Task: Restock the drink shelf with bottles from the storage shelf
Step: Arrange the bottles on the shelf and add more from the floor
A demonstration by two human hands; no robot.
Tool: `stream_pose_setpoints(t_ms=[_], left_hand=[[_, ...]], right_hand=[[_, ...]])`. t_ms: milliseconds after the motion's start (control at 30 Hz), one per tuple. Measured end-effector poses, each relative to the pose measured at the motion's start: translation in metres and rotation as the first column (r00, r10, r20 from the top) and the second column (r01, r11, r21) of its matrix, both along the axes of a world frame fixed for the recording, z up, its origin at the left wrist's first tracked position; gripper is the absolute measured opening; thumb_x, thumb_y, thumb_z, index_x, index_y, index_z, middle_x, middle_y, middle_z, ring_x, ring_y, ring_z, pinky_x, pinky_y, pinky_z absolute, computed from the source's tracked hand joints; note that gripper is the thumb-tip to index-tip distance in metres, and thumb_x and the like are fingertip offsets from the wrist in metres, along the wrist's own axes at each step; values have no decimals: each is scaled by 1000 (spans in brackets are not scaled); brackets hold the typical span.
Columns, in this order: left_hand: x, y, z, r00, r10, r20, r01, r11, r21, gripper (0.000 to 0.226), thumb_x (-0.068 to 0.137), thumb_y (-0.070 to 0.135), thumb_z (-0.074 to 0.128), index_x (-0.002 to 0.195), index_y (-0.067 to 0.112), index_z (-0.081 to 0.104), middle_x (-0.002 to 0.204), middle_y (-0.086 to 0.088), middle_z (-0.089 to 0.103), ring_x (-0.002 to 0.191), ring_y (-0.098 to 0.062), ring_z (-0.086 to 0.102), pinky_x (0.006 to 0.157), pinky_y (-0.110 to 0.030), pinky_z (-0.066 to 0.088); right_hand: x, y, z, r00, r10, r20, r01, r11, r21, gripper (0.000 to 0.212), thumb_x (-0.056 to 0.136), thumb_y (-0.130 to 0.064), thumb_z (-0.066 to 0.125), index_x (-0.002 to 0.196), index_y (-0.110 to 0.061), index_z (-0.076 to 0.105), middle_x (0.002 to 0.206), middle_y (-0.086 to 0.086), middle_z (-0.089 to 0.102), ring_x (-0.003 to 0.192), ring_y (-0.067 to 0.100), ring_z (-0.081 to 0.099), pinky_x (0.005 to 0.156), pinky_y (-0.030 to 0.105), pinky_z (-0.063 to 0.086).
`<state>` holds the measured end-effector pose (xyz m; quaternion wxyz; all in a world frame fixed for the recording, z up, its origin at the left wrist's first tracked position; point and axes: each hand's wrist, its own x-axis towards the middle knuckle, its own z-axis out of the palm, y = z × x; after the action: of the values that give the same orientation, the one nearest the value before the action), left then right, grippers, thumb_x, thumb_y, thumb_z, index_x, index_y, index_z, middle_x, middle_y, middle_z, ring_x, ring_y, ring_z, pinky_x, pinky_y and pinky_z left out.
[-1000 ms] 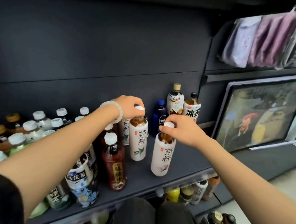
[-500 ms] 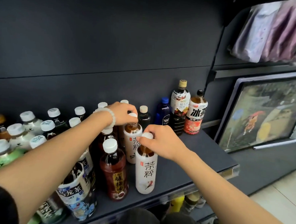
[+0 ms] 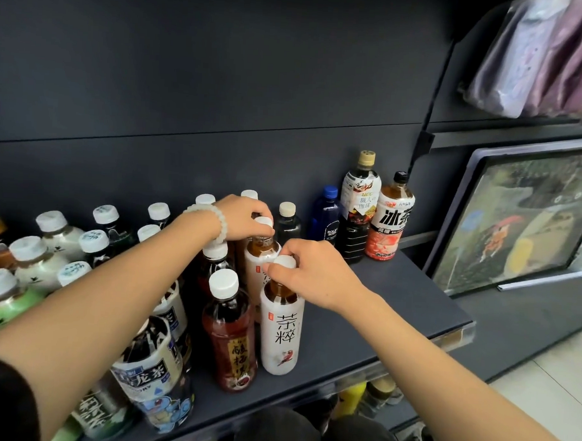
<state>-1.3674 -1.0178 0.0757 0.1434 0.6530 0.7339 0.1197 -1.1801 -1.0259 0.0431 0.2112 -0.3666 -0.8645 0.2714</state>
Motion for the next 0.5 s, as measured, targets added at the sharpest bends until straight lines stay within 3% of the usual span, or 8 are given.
stream_pose_setpoints(t_ms=[133,500], left_hand=[[0,-5,-3,1000,-16,12,15,997,73,18,82,40,65,98,31,61,73,6,55,76,-10,53,68,-26,42],[-1,-11,-8,1000,-18,24,15,994,113,18,84,43,62,99,33,59,78,9,58,83,-12,56,73,-26,42]], right_hand=[[-4,-3,1,1000,-10,24,9,1000,14,31,81,-48,62,64,-31,43,65,-8,55,68,15,55,55,26,36],[-6,-6,-2,998,-45,33,43,997,60,32,80,-53,60,66,-29,45,64,-6,56,67,16,58,55,27,39]])
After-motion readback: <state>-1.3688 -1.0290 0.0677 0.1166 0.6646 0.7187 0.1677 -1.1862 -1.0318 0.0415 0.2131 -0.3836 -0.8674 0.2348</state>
